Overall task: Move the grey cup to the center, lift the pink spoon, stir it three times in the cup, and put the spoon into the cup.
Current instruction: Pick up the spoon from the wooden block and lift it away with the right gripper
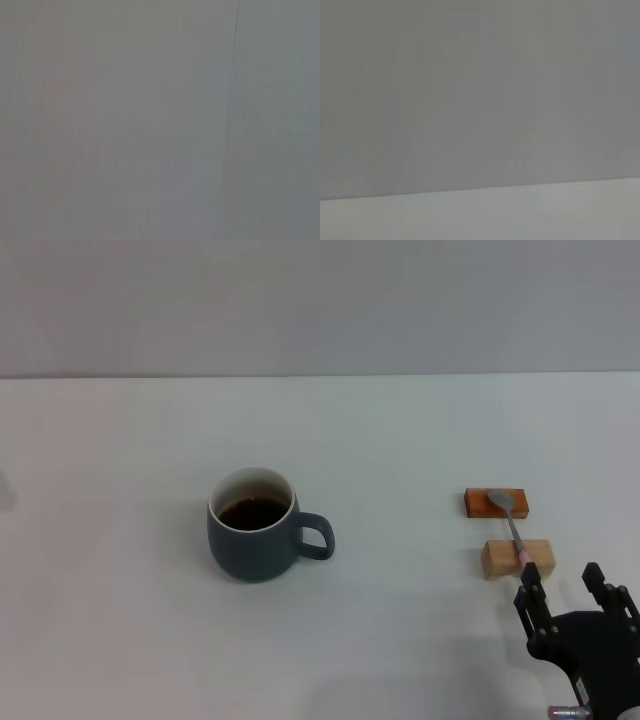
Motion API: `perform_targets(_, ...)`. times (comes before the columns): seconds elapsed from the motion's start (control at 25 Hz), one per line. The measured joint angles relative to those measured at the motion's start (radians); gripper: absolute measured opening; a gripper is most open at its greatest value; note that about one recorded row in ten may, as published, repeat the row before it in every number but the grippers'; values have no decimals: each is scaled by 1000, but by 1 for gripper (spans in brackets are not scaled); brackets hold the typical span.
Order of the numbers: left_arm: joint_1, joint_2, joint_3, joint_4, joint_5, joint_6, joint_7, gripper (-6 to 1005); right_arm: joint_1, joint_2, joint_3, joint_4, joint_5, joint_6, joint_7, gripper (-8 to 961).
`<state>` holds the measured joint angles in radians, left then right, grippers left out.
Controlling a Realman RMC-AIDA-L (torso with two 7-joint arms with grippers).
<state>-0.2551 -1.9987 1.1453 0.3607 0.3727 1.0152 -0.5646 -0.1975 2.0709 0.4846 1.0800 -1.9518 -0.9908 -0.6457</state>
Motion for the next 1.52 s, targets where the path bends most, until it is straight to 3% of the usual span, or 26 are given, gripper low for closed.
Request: perform_targets(1.52, 30, -21, -20, 42, 0, 14, 0, 18, 101, -3, -9, -71, 109, 100, 5, 628)
